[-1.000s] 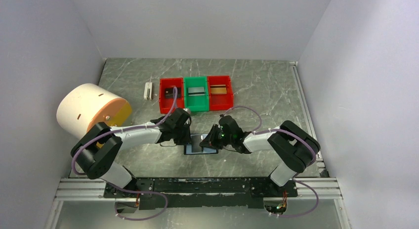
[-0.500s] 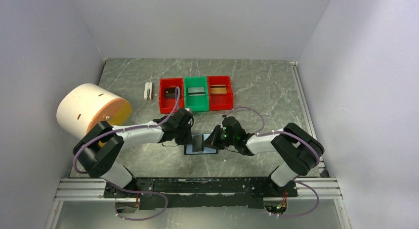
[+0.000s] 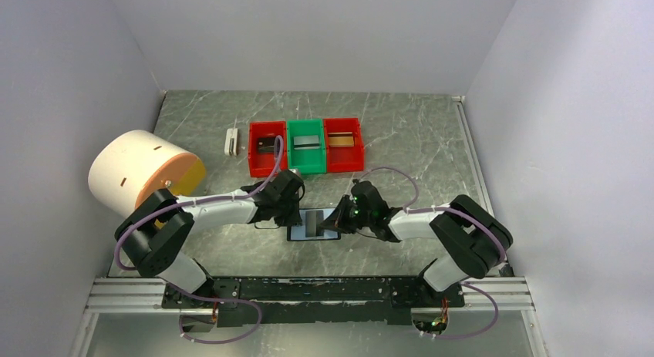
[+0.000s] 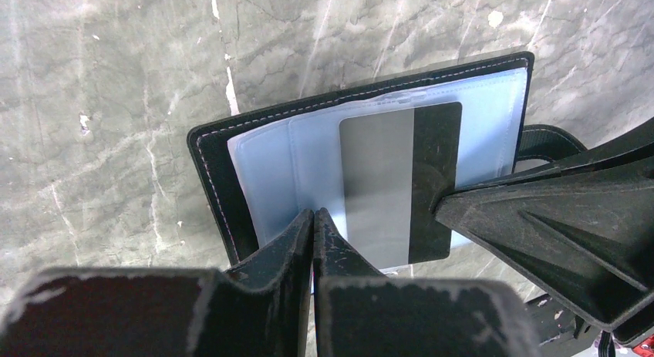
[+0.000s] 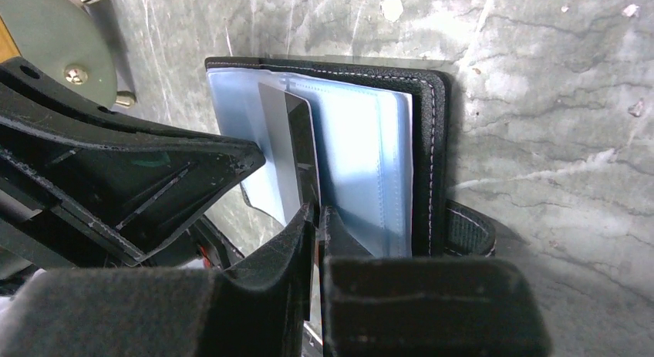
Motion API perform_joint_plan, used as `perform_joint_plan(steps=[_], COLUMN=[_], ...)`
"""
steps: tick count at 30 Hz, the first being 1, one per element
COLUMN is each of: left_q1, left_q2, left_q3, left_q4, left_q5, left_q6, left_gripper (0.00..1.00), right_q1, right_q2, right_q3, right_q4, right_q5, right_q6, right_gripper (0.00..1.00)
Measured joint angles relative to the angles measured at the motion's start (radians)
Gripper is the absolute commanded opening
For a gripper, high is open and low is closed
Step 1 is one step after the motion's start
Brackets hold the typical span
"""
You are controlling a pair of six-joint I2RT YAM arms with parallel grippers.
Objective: Take the credit cards out of the card holder
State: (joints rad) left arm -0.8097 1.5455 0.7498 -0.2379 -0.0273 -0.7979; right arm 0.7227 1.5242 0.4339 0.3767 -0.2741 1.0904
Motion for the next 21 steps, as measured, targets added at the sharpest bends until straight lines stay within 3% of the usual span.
perform_joint_plan(steps=[4,9,15,21], left_q1=[-0.006,-0.012,-0.021,-0.026], left_q2=[0.000,0.001,0.010,0.011], left_q3=[0.003,0.006,0.023,0.027], left_q4=[-0.003,-0.003,-0.023,-0.029], left_q5=[-0.011,-0.017,-0.033,-0.043], left_q6=[0.001,0.006,0.012,0.011], left_gripper=[0.09,0.09,0.09,0.09], right_q1=[-0.003,-0.005,-0.007,-0.008], right_q2=[-0.010,0.012,0.062,-0.007], right_q3=[-0.022,-0.032,-0.026,-0.027], right_q4=[0.024,0.090,0.154,0.102], right_q5=[-0.001,-0.018,-0.024,0.014], right_q6=[0.002,0.017,0.036,0.022], right_gripper=[0.22,0.26,0.09,0.05])
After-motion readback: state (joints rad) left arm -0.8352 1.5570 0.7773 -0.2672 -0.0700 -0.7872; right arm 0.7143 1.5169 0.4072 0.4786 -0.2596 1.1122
